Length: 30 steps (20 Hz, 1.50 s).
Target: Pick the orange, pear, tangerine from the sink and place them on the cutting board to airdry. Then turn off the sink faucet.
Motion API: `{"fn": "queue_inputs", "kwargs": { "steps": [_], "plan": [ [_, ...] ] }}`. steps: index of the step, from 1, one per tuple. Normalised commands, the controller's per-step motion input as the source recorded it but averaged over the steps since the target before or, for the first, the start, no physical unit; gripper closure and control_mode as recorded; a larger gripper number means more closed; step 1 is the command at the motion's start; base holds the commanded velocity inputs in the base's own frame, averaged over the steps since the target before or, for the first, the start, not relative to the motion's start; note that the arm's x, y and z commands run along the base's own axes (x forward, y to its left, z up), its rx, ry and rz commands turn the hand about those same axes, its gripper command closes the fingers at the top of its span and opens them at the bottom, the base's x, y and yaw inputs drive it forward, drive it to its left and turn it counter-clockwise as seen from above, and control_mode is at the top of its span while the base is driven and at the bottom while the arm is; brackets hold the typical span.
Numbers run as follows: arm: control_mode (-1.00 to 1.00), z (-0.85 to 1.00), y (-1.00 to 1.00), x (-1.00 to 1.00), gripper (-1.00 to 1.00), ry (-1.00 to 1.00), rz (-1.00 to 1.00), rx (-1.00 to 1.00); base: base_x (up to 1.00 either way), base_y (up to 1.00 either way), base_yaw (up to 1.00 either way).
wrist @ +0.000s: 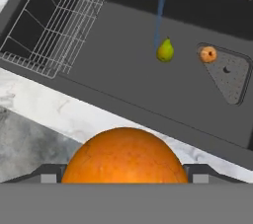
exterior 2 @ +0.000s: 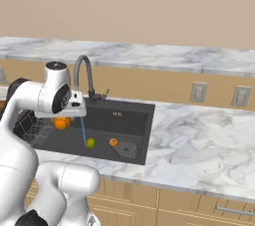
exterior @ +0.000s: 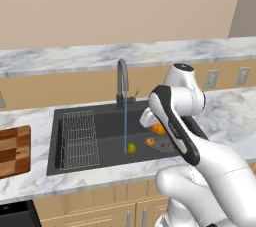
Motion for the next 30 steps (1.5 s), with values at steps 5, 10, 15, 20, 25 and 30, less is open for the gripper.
{"fn": "queue_inputs", "kwargs": {
  "steps": [5, 10, 15, 20, 25, 30],
  "plan": [
    [-1.00, 0.22, 0.77, 0.00, 1.00, 0.00, 0.21, -0.01, 0.00, 0.00, 0.00],
    [-1.00, 0.03, 0.70, 0.00, 1.00, -0.04, 0.24, -0.02, 0.00, 0.00, 0.00],
    [-1.00, 0.09, 0.56, 0.00, 1.00, 0.00, 0.21, 0.00, 0.00, 0.00, 0.00],
    [-1.00, 0.00, 0.66, -0.01, 1.00, -0.03, 0.21, -0.01, 0.00, 0.00, 0.00],
    [-1.00, 0.01, 0.60, -0.13, 1.00, -0.11, 0.22, 0.00, 0.00, 0.00, 0.00],
    [-1.00, 0.06, 0.40, -0.33, 1.00, -0.19, 0.15, 0.00, 0.00, 0.00, 0.00]
  ]
}}
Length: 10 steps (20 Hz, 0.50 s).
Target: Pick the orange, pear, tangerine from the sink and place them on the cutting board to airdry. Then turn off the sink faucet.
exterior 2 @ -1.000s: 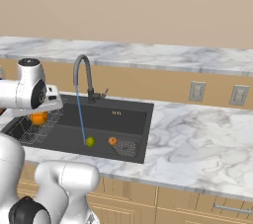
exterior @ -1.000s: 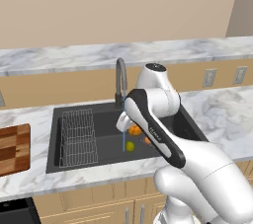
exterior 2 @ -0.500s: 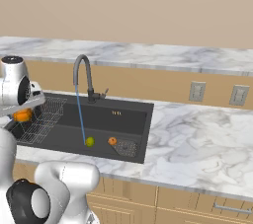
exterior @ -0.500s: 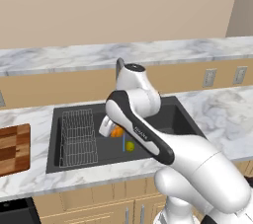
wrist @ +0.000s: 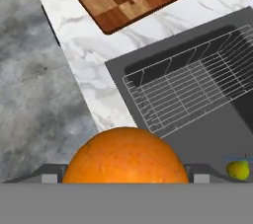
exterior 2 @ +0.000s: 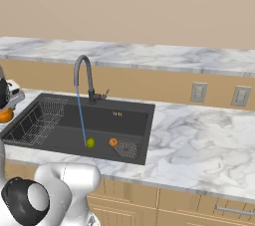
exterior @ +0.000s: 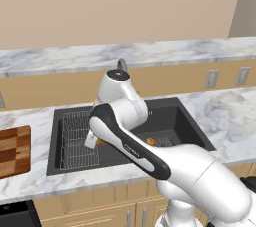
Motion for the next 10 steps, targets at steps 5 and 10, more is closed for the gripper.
{"fn": "queue_inputs", "kwargs": {
  "steps": [5, 10],
  "plan": [
    [-1.00, 0.10, 0.38, -0.17, 1.00, -0.18, 0.06, 0.00, 0.00, 0.00, 0.00],
    [-1.00, 0.09, 0.46, -0.02, 1.00, -0.12, 0.03, 0.00, 0.00, 0.00, 0.00]
  ]
}}
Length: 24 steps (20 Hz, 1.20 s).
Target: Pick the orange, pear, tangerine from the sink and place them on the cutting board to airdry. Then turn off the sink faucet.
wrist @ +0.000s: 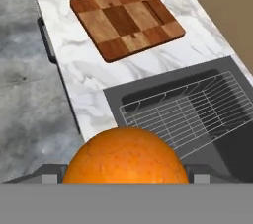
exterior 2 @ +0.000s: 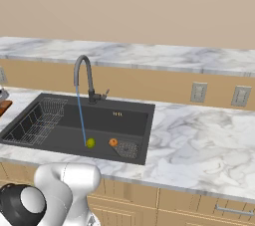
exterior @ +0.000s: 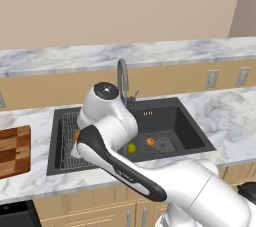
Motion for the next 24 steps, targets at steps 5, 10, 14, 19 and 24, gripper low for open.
{"fn": "queue_inputs", "kwargs": {
  "steps": [5, 10, 14, 19, 24],
  "plan": [
    [-1.00, 0.04, 0.47, 0.00, 1.00, -0.06, 0.05, 0.00, 0.00, 0.00, 0.00],
    [-1.00, 0.00, 0.33, -0.10, 1.00, -0.10, 0.02, 0.04, 0.00, 0.00, 0.00],
    [-1.00, 0.00, 0.36, -0.12, 1.00, -0.14, 0.01, 0.08, 0.00, 0.00, 0.00],
    [-1.00, 0.00, 0.35, -0.01, 1.00, -0.15, 0.00, 0.11, 0.00, 0.00, 0.00],
    [-1.00, 0.00, 0.31, 0.00, 1.00, -0.08, 0.00, 0.17, 0.00, 0.00, 0.00]
  ]
}}
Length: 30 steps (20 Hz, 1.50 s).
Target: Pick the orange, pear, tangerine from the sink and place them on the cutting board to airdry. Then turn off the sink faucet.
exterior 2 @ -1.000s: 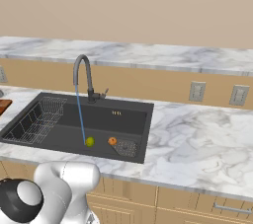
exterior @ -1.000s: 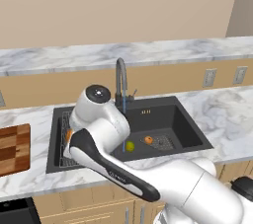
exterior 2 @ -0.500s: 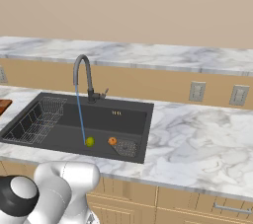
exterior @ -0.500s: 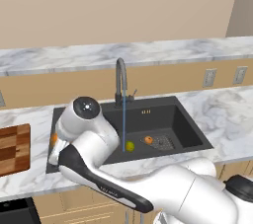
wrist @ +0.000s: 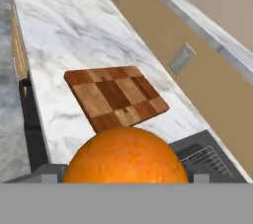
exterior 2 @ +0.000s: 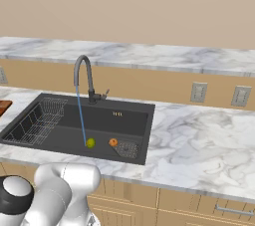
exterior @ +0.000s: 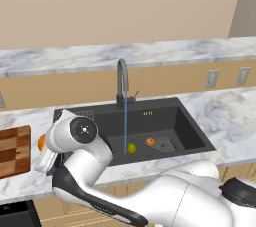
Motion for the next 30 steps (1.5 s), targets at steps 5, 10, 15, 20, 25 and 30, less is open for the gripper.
{"fn": "queue_inputs", "kwargs": {
  "steps": [5, 10, 15, 20, 25, 30],
  "plan": [
    [-1.00, 0.00, 0.23, 0.00, 1.00, -0.01, 0.00, 0.16, 0.00, 0.00, 0.00],
    [-1.00, 0.00, 0.19, 0.00, 1.00, 0.00, 0.00, 0.02, 0.00, 0.00, 0.00],
    [-1.00, 0.00, 0.20, 0.00, 1.00, 0.00, -0.02, 0.00, 0.00, 0.00, 0.00],
    [-1.00, 0.00, 0.22, 0.00, 1.00, 0.04, -0.06, 0.00, 0.00, 0.00, 0.00],
    [-1.00, 0.00, 0.23, 0.05, 1.00, 0.11, -0.06, 0.00, 0.00, 0.00, 0.00],
    [-1.00, 0.00, 0.20, 0.10, 1.00, 0.12, -0.04, 0.00, 0.00, 0.00, 0.00]
  ]
}}
